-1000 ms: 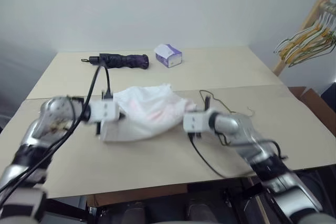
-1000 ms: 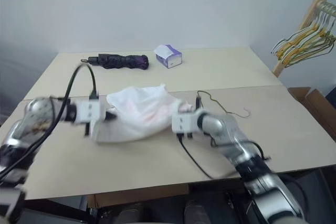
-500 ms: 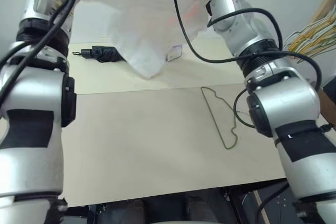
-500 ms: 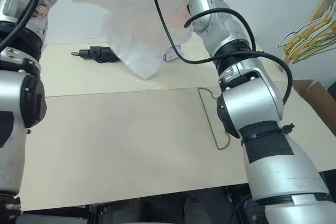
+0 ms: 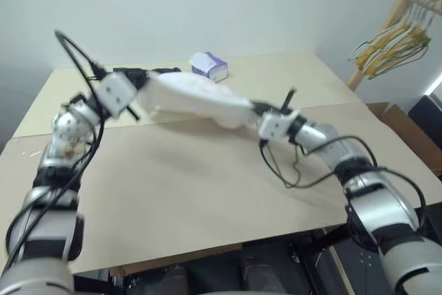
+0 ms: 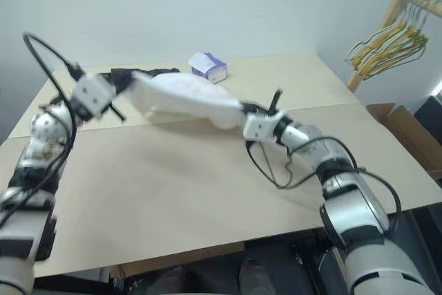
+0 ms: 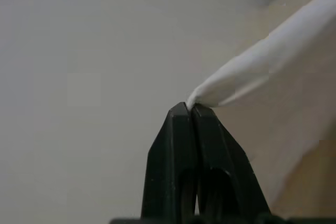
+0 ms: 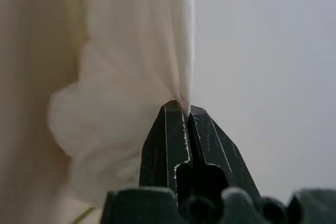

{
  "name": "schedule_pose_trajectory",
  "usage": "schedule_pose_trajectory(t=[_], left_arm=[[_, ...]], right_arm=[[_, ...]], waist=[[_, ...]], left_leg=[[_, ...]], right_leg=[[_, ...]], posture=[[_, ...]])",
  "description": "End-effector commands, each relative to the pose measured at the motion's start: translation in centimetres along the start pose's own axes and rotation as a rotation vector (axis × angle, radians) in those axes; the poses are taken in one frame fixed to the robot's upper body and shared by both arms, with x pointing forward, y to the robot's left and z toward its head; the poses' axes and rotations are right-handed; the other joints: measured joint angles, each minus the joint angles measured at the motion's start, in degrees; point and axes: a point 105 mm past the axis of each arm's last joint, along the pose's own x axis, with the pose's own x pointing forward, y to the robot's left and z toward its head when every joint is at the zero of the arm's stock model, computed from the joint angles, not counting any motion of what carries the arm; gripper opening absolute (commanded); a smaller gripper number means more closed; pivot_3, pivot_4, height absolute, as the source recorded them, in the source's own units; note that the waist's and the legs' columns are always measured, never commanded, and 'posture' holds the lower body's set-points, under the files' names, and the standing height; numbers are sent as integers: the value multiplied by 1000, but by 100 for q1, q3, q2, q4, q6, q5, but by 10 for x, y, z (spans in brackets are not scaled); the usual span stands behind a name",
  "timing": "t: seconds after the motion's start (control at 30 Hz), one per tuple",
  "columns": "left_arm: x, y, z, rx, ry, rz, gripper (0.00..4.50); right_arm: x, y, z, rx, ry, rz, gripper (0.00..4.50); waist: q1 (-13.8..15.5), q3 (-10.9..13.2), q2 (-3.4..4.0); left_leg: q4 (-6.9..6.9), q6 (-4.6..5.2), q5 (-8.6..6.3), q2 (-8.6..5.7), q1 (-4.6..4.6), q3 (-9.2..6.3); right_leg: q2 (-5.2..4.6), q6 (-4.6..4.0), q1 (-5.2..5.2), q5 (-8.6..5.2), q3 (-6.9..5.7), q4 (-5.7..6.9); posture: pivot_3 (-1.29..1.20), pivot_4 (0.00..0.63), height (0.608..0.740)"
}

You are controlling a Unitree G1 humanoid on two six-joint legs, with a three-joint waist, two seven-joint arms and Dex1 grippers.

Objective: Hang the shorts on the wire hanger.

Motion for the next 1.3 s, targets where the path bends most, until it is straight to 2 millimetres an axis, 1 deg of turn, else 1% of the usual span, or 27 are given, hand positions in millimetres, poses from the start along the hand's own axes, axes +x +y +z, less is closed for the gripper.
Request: schedule_pose_trajectory(t=[0.03, 0.1, 0.13, 0.2, 0.23, 0.27, 0.3, 0.37, 0.43, 0.57, 0.6, 0.63, 0.8, 0.9, 0.97, 1.0, 1.03, 1.07, 1.1, 1.17, 1.27, 1.3], left_arm=[[-28, -14, 34, -35, -48, -188, 0], [-48, -37, 30, -76, 33, -347, 0], [-59, -48, 29, -83, 73, -445, 0], [-88, -71, 24, -102, 179, -667, 0], [-104, -82, 24, -106, 219, -781, 0], [-115, -89, 24, -110, 244, -863, 0], [-126, -97, 27, -119, 260, -937, 0], [-141, -108, 34, -153, 277, -1029, 0], [-149, -118, 39, -167, 285, -1083, 0], [-149, -127, 48, -202, 259, -1105, 0], [-149, -130, 51, -212, 251, -1114, 0], [-150, -133, 52, -215, 249, -1118, 0], [-150, -138, 51, -202, 262, -1119, 0], [-155, -141, 54, -231, 260, -1163, 700], [-157, -140, 53, -226, 264, -1168, 1375], [-157, -136, 51, -223, 270, -1158, 1667], [-157, -133, 50, -221, 274, -1147, 2091], [-156, -129, 49, -214, 271, -1129, 2350], [-155, -124, 49, -213, 270, -1113, 2721], [-151, -108, 51, -214, 257, -1060, 3362], [-144, -92, 51, -247, 218, -974, 4375], [-139, -88, 52, -265, 198, -931, 4375]], right_arm=[[-6, 6, 30, -22, -150, 90, 24], [-15, 22, 33, -18, -158, 172, 24], [-19, 29, 34, -25, -162, 214, 24], [-28, 43, 36, -45, -171, 296, 24], [-33, 50, 38, -49, -173, 332, 24], [-36, 54, 39, -51, -175, 359, 24], [-40, 59, 41, -56, -177, 384, 24], [-45, 65, 43, -52, -174, 416, 24], [-53, 73, 44, -56, -166, 461, 24], [-62, 81, 50, -19, -153, 499, 24], [-65, 83, 51, -8, -148, 512, 24], [-68, 84, 53, 6, -143, 522, 24], [-76, 88, 63, 57, -133, 550, 24], [-81, 92, 69, 93, -131, 587, 705], [-86, 93, 73, 120, -132, 610, 1394], [-88, 93, 75, 136, -129, 620, 1713], [-91, 93, 77, 149, -125, 629, 2169], [-95, 92, 77, 163, -115, 635, 2453], [-98, 90, 76, 183, -100, 633, 2811], [-104, 80, 70, 255, -42, 590, 3519], [-110, 57, 57, 379, 56, 483, 4497], [-112, 48, 50, 422, 92, 439, 4497]], waist=[[-87, 0, 0], [-108, 1, 1], [-96, 1, 1], [-90, 1, 1], [-77, 0, 3], [-63, -2, 3], [-55, -5, 2], [-27, -7, -1], [16, -6, -1], [156, -5, -1], [169, -4, 0], [189, -4, 0], [248, -3, 1], [258, -1, 3], [264, -1, 2], [265, 0, 2], [268, 0, 2], [275, 1, 3], [279, 1, 3], [297, 4, 1], [343, 5, -1], [354, 6, 2]], left_leg=[[1, 0, 0, 5, 8, -16], [2, 4, 2, 4, 54, -25], [0, 7, 3, 4, 91, -30], [-20, 6, 2, 7, 192, -15], [-29, 4, 0, 13, 226, 2], [-31, -13, -10, 25, 244, 16], [-32, -15, -12, 36, 245, 22], [-34, -7, -12, 45, 243, 38], [-33, 8, -6, 46, 215, 47], [-33, 11, -8, 45, 220, 58], [-33, 10, -8, 46, 224, 62], [-33, 10, -9, 48, 230, 66], [-33, 4, -14, 54, 231, 75], [-33, -2, -18, 54, 232, 75], [-33, -3, -19, 54, 229, 76], [-33, -5, -20, 55, 227, 76], [-33, -6, -21, 55, 226, 76], [-33, -13, -25, 56, 226, 76], [-33, -30, -36, 56, 227, 76], [-33, -32, -37, 55, 227, 76], [-33, -33, -38, 55, 226, 76], [-33, -34, -38, 56, 227, 78]], right_leg=[[1, -1, 4, 2, 2, -1], [1, -3, 46, 4, 4, 3], [5, -3, 84, 4, 2, -1], [5, -9, 183, -10, 0, -17], [5, -22, 211, -27, -1, -28], [3, -19, 221, -71, -1, -30], [0, -22, 219, -77, -1, -30], [1, -33, 215, -81, -1, -28], [0, -66, 193, -62, 0, -28], [2, -64, 194, -65, 1, -26], [2, -43, 195, -79, 1, -26], [2, -29, 198, -88, 1, -26], [5, -34, 192, -95, 3, -27], [5, -34, 192, -96, 3, -27], [4, -34, 189, -97, 3, -29], [4, -34, 187, -97, 3, -29], [4, -35, 185, -97, 3, -29], [4, -35, 184, -98, 3, -29], [4, -34, 184, -98, 3, -28], [3, -33, 183, -99, 3, -29], [2, -33, 167, -99, 2, -32], [2, -33, 156, -99, 3, -33]], posture=[[-9, 0, 740], [-5, 0, 740], [-5, 0, 740], [-5, 0, 740], [-5, 0, 740], [-5, 0, 740], [-7, 0, 740], [-11, 7, 740], [-12, 10, 740], [-17, 14, 740], [-21, 18, 740], [-21, 18, 740], [-31, 22, 740], [-37, 24, 740], [-38, 26, 740], [-38, 26, 740], [-36, 28, 740], [-33, 28, 740], [-33, 28, 740], [-27, 28, 740], [-21, 25, 740], [-23, 21, 740]])
